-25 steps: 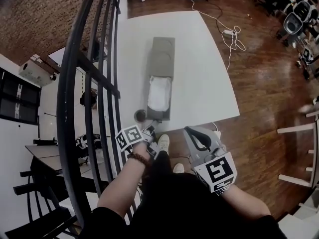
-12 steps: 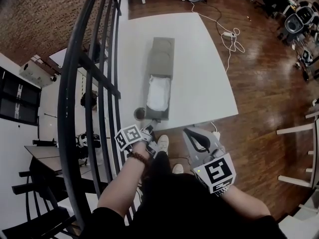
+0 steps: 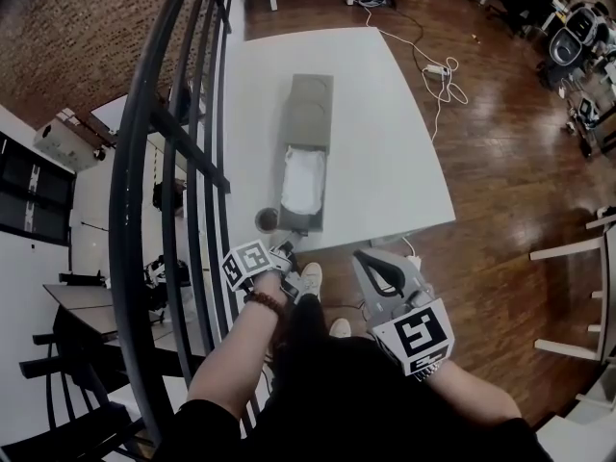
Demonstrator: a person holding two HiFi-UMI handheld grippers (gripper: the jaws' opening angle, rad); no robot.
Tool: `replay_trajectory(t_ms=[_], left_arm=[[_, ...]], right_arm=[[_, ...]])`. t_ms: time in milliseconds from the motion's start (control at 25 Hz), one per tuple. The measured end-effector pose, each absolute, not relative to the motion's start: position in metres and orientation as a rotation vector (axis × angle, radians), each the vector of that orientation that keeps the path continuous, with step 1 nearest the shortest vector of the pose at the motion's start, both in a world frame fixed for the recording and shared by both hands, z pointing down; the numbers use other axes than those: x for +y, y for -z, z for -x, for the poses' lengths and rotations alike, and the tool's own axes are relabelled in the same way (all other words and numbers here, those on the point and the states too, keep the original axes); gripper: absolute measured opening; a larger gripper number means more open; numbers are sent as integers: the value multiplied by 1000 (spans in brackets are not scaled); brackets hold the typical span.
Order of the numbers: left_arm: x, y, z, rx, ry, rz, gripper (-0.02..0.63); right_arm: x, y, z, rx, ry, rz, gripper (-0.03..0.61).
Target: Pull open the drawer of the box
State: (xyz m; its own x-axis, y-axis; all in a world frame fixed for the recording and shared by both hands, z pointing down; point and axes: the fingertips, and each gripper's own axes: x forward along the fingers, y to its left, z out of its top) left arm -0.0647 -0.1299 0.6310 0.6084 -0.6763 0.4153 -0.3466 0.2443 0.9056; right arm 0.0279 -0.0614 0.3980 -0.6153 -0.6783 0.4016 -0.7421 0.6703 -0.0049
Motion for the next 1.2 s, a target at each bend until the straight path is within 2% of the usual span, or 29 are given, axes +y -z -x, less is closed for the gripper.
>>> replay_trajectory(t_ms=[520, 1200], left_arm=[[-101, -621, 69, -999, 293, -1377, 72], [-31, -555, 65, -1140, 251, -1593, 15]], right_arm=[[-40, -384, -35, -2555, -197, -1107, -8], [28, -367, -44, -2655, -152, -1051, -8]])
